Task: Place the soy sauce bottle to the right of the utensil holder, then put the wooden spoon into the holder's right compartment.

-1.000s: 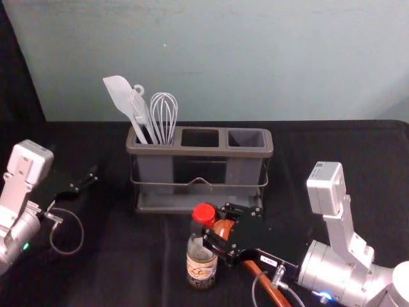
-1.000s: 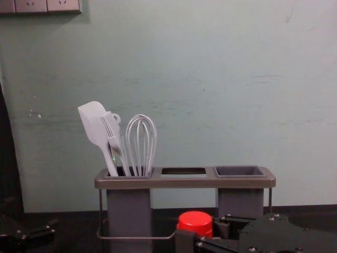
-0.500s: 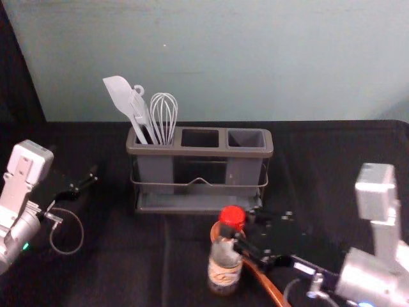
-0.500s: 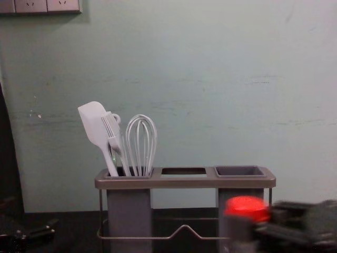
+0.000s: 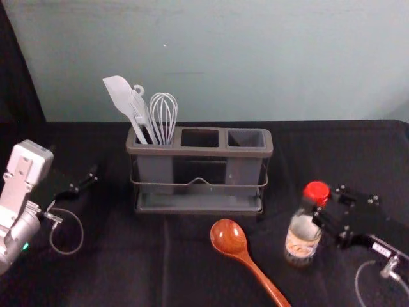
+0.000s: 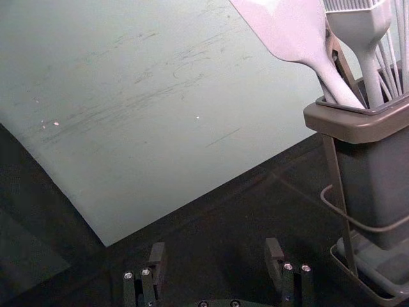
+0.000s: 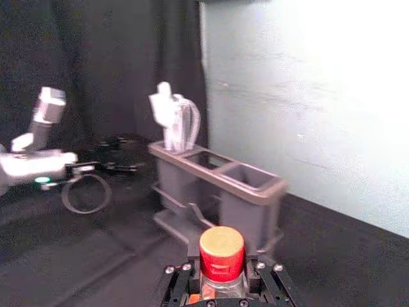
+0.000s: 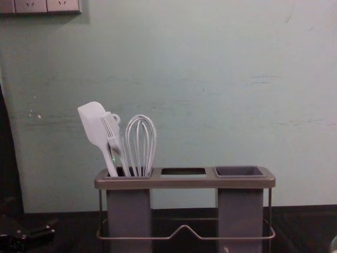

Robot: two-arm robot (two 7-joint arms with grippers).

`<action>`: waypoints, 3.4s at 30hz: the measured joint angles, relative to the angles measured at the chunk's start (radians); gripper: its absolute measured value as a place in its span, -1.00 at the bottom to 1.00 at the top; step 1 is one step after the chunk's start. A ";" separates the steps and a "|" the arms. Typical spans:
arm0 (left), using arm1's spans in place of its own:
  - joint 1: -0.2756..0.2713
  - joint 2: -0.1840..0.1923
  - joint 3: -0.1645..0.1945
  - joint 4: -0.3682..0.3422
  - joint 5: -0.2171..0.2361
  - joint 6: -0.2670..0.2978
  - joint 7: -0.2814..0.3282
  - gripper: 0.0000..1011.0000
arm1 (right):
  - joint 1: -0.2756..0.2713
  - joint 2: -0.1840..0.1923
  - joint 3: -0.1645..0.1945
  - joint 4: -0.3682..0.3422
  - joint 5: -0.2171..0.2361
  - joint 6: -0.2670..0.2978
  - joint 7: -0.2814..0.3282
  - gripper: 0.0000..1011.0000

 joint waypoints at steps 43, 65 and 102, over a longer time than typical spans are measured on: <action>0.000 0.000 0.000 0.000 0.000 0.000 0.000 1.00 | 0.473 -0.215 -0.130 0.465 -0.038 0.030 0.077 -0.23; 0.000 0.000 0.000 0.000 0.000 0.000 0.000 1.00 | 0.535 -0.238 -0.166 0.550 -0.039 0.032 0.101 -0.23; 0.000 0.000 0.000 0.000 0.000 0.000 0.000 1.00 | 0.538 -0.239 -0.175 0.551 -0.047 0.035 0.100 0.95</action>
